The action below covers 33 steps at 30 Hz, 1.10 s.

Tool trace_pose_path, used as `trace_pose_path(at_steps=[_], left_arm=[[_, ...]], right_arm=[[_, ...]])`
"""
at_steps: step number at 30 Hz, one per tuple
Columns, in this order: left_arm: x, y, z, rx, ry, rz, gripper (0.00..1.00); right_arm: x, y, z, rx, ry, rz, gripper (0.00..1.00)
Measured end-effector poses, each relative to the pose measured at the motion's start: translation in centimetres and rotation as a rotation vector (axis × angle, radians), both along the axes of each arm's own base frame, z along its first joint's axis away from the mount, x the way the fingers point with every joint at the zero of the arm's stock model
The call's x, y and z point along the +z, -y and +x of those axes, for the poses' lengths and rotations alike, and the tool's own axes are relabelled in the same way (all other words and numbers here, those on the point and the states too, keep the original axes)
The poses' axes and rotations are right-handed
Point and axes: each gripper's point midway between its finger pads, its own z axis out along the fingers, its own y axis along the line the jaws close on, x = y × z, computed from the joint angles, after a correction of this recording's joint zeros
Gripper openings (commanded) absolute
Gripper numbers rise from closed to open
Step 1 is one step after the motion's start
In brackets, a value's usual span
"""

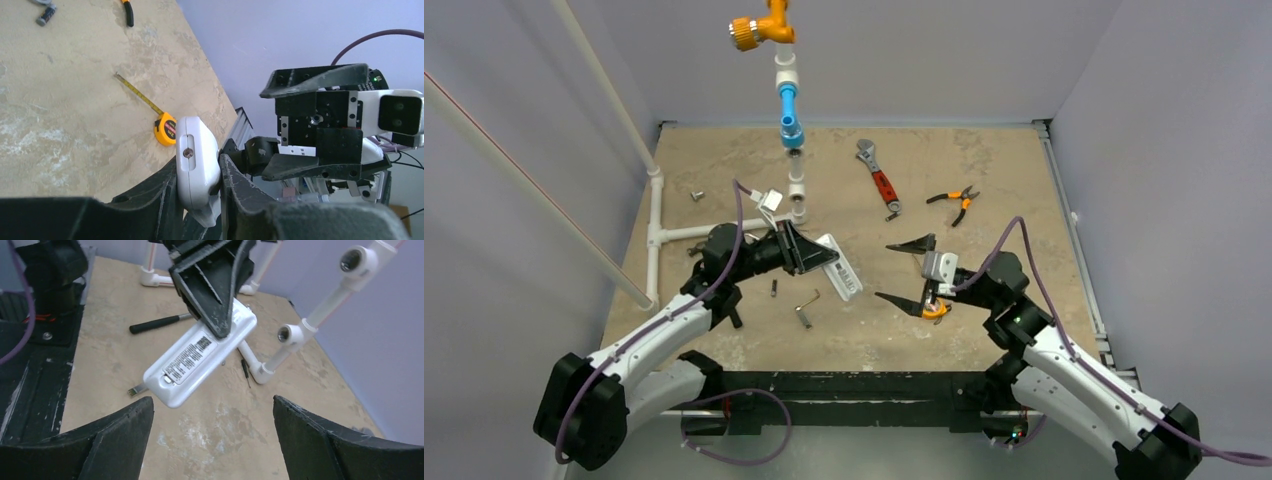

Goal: Load the batteries into the remote control

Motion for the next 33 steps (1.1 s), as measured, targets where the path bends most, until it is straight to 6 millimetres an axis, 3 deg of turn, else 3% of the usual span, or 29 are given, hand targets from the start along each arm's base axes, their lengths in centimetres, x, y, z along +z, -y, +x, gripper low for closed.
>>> trace_pose_path(at_steps=[4, 10, 15, 22, 33], left_arm=[[-1.0, 0.3, -0.6, -0.049, -0.038, -0.026, 0.0], [-1.4, 0.8, -0.2, -0.106, -0.076, -0.11, 0.0], [-1.6, 0.6, 0.4, -0.115, -0.109, -0.159, 0.0], [-0.6, 0.6, 0.1, -0.146, -0.091, -0.194, 0.0], [-1.5, 0.8, -0.1, -0.171, -0.125, -0.185, 0.0]], right_arm=[[0.1, -0.5, -2.0, 0.122, 0.098, -0.05, 0.78], [-0.3, -1.8, -2.3, 0.215, 0.143, -0.124, 0.73], [-0.9, -2.7, -2.1, 0.254, 0.168, -0.165, 0.51], [-2.0, -3.4, -1.8, 0.275, 0.172, -0.194, 0.39], [-2.5, -4.4, -1.2, 0.28, 0.199, -0.209, 0.37]])
